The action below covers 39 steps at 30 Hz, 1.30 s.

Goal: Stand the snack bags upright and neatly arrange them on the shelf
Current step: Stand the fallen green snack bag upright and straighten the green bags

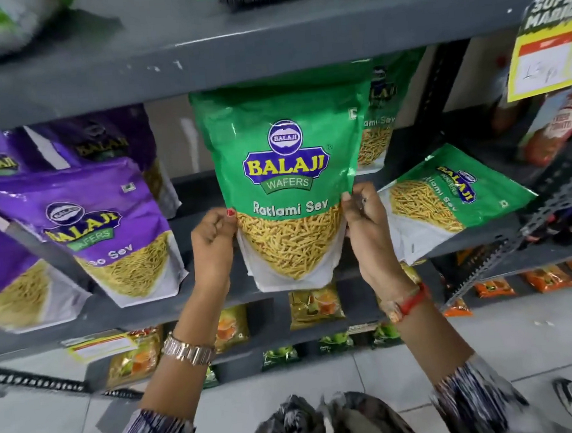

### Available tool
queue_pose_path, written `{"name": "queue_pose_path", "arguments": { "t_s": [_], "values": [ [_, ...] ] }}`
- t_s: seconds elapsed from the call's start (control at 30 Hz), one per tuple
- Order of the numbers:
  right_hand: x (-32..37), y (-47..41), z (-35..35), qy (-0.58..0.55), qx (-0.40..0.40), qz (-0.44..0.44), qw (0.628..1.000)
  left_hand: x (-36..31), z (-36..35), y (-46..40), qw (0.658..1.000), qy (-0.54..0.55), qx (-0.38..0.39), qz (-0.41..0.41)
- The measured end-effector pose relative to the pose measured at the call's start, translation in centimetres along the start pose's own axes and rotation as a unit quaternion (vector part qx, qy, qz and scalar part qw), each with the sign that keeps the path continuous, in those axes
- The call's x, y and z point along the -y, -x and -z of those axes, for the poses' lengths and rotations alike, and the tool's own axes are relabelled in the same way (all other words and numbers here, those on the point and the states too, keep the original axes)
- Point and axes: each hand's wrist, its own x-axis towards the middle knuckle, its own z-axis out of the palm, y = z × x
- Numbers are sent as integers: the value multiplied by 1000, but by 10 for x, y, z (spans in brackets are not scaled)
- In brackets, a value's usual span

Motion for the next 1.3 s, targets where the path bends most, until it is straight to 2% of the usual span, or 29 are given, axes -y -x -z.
{"name": "queue_pose_path", "arguments": {
  "t_s": [0.2, 0.47, 0.57, 0.63, 0.67, 0.7, 0.73, 0.8, 0.83, 0.87, 0.93, 1.03, 1.1, 1.17, 1.2, 1.3],
  "values": [
    [-14, -42, 0, -13, 83, 33, 996, 12, -10, -18, 1000, 3, 26, -14],
    [-52, -50, 3, 30, 101, 10, 994, 41, -16, -17, 999, -13, -7, 35],
    [-51, -44, 7, 57, 85, 32, 994, 42, -30, -2, 993, -17, -113, -27],
    [-48, -38, 17, 69, 43, 71, 994, 39, -48, 15, 967, -52, -229, -102],
    [-45, -35, 26, 66, 11, 86, 994, 38, -59, 25, 953, -65, -255, -147],
    [-43, -31, 37, 57, -28, 96, 993, 37, -72, 35, 948, -71, -243, -190],
    [-41, -28, 50, 53, -77, 109, 990, 35, -86, 42, 951, -69, -198, -228],
    [-43, -27, 80, 55, -195, 119, 972, 32, -117, 50, 952, -83, -54, -290],
    [-46, -28, 93, 44, -249, 95, 963, 28, -134, 50, 945, -103, 20, -311],
    [-49, -30, 106, 34, -294, 61, 953, 24, -153, 46, 937, -119, 90, -316],
    [-55, -35, 130, 34, -345, -2, 938, 16, -197, 27, 927, -162, 196, -276],
    [-64, -34, 149, 61, -324, -47, 943, 13, -259, -29, 902, -327, 243, -141],
    [-68, -32, 155, -6, -321, -107, 941, 17, -286, -66, 843, -444, 298, -56],
    [-69, -32, 157, -120, -314, -199, 921, 27, -298, -89, 794, -488, 362, 0],
    [-70, -32, 158, -161, -300, -230, 912, 32, -299, -95, 789, -486, 376, 29],
    [-68, -33, 168, -197, -236, -247, 919, 41, -301, -95, 825, -412, 375, 97]
  ]
}}
